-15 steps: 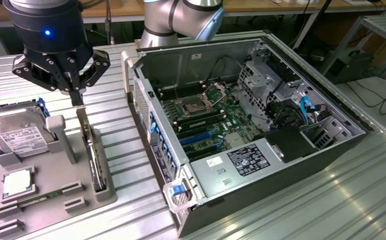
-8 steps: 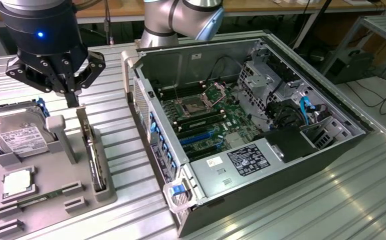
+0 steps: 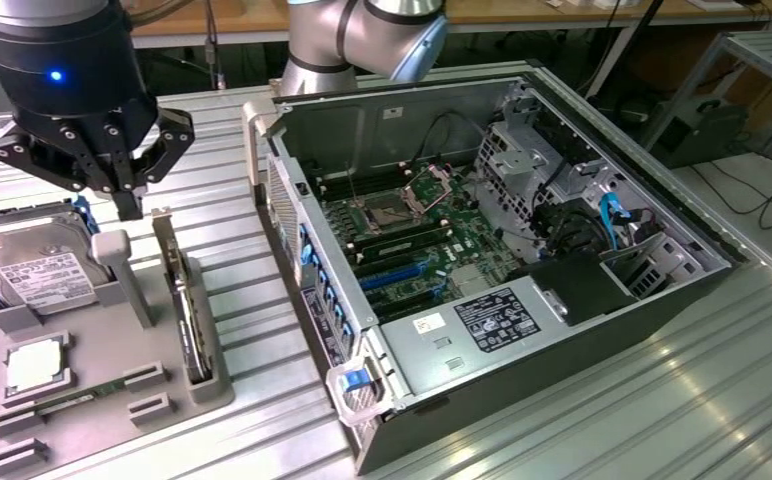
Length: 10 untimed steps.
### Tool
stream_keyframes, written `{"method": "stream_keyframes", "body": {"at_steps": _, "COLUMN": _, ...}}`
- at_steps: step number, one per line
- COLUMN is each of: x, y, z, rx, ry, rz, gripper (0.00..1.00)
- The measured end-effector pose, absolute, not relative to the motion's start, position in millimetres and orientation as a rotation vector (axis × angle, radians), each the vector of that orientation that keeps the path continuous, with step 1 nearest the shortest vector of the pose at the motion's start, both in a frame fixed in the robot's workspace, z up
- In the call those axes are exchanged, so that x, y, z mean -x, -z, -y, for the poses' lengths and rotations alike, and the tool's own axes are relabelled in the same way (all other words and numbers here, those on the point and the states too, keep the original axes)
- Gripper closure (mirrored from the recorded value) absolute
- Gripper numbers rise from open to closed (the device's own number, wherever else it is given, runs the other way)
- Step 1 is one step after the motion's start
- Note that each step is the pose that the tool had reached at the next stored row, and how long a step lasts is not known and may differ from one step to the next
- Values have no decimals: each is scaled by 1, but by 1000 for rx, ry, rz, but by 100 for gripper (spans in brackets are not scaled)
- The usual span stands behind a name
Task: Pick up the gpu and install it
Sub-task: 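Reach for the gpu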
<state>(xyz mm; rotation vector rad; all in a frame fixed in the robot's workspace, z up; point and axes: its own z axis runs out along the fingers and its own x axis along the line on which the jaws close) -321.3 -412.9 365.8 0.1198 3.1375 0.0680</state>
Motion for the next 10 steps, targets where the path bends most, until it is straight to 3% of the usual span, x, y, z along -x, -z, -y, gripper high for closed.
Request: {"method": "stream_keyframes", "body": {"at_steps": 10, "x": 333, "y": -364, "z": 415, "rx": -120, "ry": -68, "rz": -3139, "gripper": 89}}
